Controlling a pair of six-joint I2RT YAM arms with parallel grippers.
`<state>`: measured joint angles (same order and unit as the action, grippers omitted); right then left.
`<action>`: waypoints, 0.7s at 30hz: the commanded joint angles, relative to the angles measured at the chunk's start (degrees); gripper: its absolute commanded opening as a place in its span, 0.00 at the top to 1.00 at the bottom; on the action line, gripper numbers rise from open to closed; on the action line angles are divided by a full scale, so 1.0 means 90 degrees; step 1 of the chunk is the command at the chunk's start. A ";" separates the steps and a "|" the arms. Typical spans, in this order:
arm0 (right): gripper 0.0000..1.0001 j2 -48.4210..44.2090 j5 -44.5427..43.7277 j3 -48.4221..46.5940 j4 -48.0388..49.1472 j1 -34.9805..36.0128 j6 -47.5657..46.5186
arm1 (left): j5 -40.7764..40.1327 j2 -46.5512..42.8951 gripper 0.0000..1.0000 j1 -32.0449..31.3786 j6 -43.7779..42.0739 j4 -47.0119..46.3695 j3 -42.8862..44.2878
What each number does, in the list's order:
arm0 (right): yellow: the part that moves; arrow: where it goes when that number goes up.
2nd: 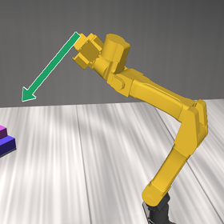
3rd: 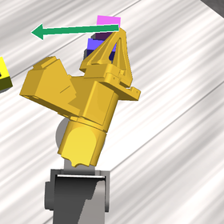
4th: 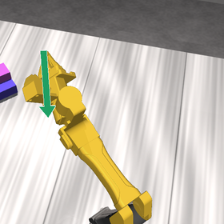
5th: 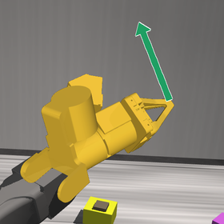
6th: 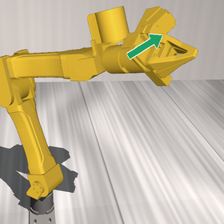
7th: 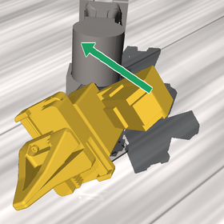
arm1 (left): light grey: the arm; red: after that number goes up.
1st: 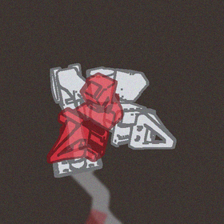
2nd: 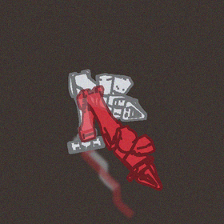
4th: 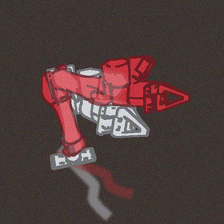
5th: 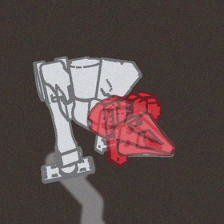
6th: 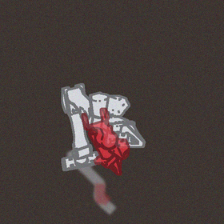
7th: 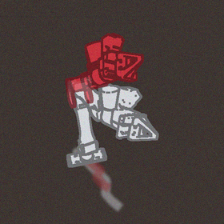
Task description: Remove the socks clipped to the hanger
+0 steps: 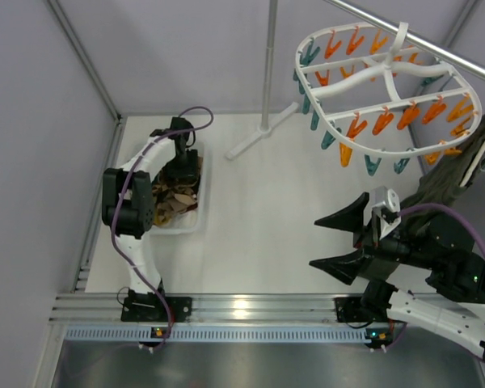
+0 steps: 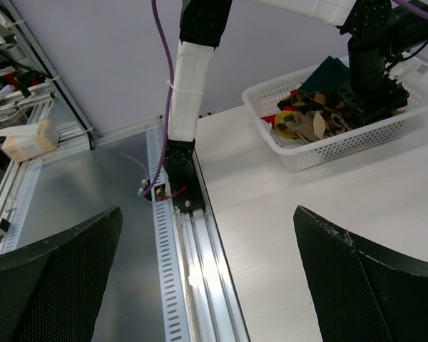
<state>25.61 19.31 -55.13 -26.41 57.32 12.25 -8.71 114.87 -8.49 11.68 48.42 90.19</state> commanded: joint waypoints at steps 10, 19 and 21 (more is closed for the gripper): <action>0.01 0.0016 -0.1275 -0.0065 -0.0015 0.0067 -0.0404 | -0.0829 -0.2155 0.02 0.0055 0.0450 0.0205 -0.0139; 0.01 0.0485 -0.3451 -0.0211 -0.0150 0.0067 0.0190 | -0.1180 -0.3143 0.02 0.0065 0.0265 0.0235 0.0018; 0.00 0.0534 -0.4744 -0.0348 -0.0521 0.0067 0.0609 | -0.1171 -0.3631 0.02 0.0065 0.0089 0.0274 -0.0031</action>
<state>29.82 -5.76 -55.18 -27.92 57.34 12.45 -17.26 88.14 -8.19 14.41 49.67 89.30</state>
